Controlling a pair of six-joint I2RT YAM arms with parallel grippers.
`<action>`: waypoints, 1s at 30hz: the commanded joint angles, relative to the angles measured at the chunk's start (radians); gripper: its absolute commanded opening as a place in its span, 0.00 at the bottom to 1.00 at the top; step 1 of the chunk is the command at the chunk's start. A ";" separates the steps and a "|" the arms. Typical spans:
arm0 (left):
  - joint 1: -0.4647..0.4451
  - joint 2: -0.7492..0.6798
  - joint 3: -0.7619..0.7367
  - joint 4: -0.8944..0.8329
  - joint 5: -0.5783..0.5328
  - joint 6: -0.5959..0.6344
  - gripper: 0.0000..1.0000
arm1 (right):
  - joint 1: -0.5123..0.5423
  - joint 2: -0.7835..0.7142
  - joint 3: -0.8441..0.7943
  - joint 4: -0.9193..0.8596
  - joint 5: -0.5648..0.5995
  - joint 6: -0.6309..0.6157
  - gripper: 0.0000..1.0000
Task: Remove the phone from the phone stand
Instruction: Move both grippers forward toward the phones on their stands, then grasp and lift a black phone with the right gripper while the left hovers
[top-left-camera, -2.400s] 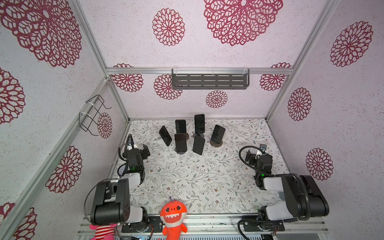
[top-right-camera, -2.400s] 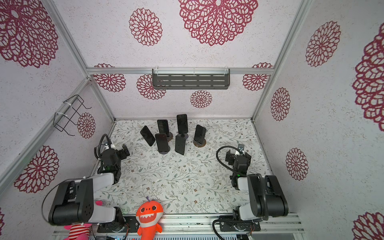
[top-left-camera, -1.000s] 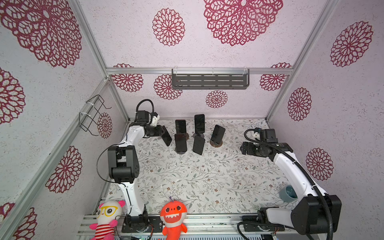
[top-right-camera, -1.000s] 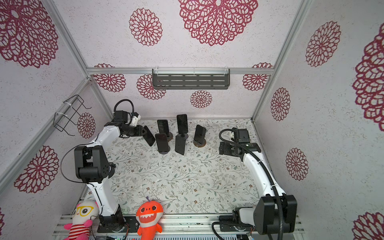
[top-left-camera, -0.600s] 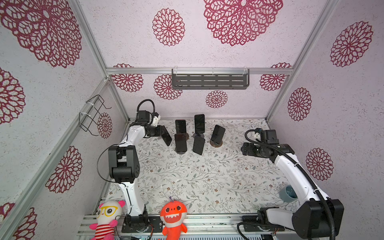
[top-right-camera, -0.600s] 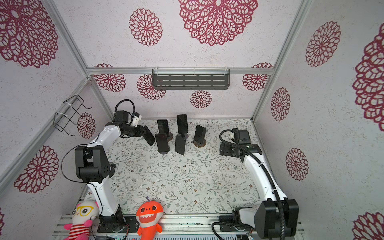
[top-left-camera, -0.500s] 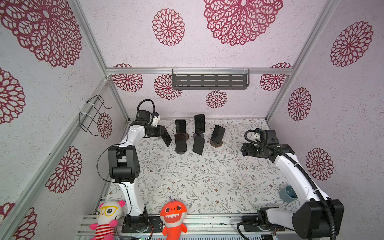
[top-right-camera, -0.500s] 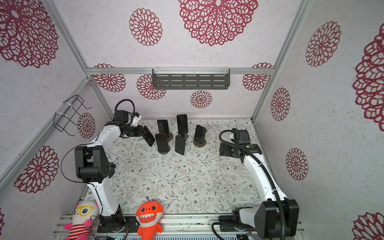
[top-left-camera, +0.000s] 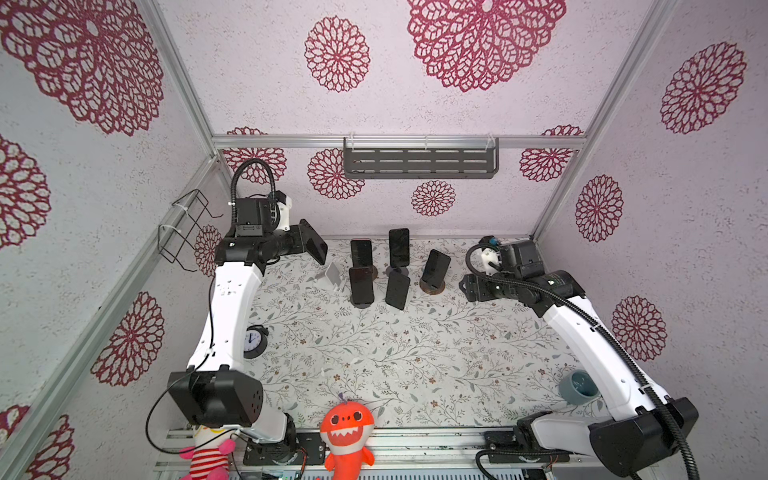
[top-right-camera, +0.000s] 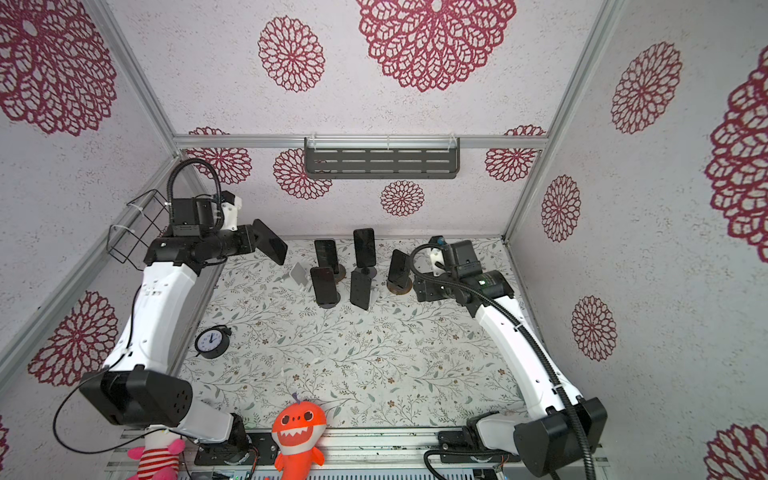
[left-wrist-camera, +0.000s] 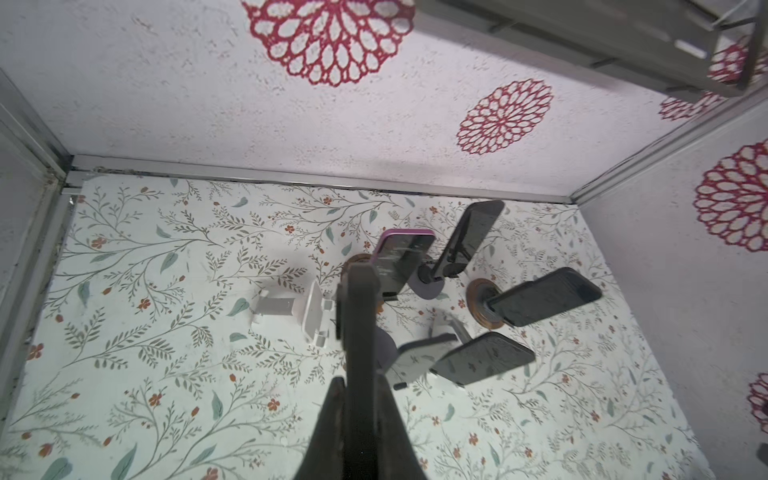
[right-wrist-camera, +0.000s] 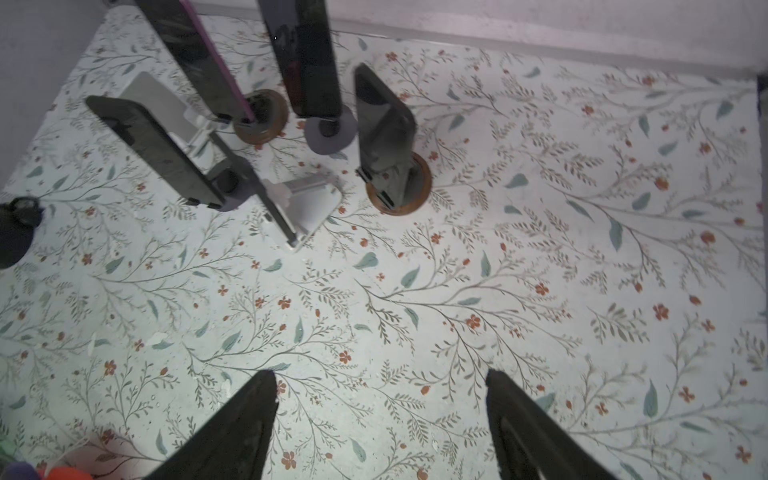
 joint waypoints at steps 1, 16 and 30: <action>-0.044 -0.059 -0.049 -0.211 0.040 -0.032 0.00 | 0.095 0.019 0.057 -0.001 0.015 -0.090 0.81; -0.145 -0.093 -0.346 -0.229 0.471 -0.028 0.00 | 0.409 0.353 0.339 0.030 -0.212 -0.233 0.96; -0.154 0.040 -0.317 -0.157 0.565 -0.034 0.00 | 0.472 0.495 0.325 0.189 -0.242 -0.167 0.99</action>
